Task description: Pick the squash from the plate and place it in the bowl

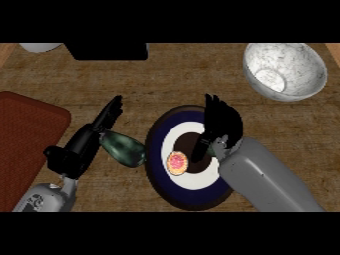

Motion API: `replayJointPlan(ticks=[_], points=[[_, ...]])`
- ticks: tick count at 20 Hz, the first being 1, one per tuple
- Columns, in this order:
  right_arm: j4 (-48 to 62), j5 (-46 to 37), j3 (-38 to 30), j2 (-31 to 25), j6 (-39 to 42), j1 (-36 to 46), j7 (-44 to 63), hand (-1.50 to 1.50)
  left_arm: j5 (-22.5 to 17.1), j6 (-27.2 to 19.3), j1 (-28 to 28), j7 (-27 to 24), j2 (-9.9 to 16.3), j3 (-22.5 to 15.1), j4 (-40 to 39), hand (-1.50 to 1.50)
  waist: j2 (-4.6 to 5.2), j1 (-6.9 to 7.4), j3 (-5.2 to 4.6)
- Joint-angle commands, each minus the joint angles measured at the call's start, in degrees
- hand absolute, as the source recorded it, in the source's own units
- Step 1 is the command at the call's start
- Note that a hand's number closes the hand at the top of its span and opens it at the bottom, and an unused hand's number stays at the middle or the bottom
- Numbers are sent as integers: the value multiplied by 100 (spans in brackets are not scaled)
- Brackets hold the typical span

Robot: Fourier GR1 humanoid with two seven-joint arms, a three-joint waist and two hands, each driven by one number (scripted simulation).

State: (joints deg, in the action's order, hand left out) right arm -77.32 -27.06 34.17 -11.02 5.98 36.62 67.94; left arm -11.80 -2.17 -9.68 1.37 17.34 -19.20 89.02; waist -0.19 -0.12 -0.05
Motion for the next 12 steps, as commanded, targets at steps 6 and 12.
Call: replayJointPlan(ticks=[6, 12], points=[[255, -720, -84, 411, -45, -430, 997, -150, 111, 52, -137, 102, -122, 109, 15, 0, 12, -4, 2], [-118, -769, -386, 391, 401, -699, 936, -150, 51, 326, 172, -95, 18, 334, 27, 0, 3, -14, 1]])
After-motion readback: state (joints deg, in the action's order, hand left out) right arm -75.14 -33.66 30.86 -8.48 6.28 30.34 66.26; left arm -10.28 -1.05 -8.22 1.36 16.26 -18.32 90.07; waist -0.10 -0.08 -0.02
